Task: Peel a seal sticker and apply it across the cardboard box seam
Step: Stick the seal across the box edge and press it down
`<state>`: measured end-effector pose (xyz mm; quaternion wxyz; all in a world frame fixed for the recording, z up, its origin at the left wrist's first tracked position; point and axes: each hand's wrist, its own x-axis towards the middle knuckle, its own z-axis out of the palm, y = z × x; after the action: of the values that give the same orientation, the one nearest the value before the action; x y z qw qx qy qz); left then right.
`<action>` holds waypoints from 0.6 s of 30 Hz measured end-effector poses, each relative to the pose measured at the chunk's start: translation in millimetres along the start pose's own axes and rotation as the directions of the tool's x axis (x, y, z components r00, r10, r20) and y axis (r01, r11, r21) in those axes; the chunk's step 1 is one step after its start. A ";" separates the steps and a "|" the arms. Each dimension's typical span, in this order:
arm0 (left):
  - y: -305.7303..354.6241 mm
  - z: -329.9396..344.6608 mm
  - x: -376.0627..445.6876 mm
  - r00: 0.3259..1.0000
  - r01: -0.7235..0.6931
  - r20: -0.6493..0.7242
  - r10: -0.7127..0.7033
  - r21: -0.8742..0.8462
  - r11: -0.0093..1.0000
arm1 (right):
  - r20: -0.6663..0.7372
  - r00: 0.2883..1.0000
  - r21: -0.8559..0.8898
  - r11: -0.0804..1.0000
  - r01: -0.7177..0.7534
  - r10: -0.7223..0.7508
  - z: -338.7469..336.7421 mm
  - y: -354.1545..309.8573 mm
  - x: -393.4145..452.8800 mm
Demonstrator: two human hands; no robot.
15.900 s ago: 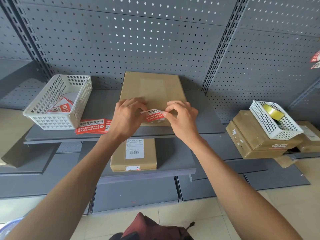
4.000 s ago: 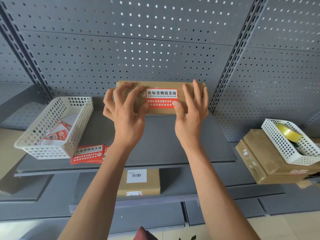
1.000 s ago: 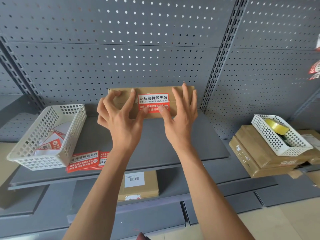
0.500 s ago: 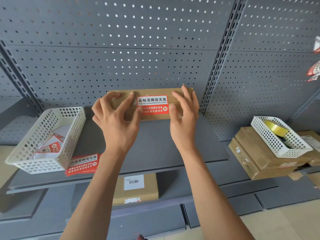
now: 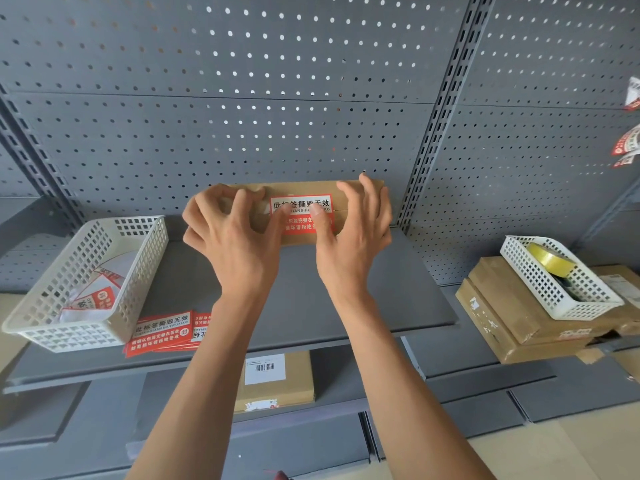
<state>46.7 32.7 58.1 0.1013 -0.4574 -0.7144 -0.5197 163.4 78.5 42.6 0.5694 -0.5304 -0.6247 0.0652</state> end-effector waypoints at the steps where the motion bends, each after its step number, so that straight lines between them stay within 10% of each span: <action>1: -0.6 -0.2 -0.1 1.000 -0.003 -0.002 0.003 -0.001 1.000 | -0.005 1.000 0.002 1.000 -0.002 0.002 0.1 0.5 0.2; 18: -1.2 -3.2 0.9 1.000 -0.017 -0.025 0.016 -0.039 0.999 | -0.063 0.998 -0.011 1.000 -0.021 0.021 -3.2 2.7 5.8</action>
<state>44.3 30.5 59.2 0.1055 -0.4587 -0.6989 -0.5385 168.7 82.2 45.6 0.5847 -0.5421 -0.6014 0.0508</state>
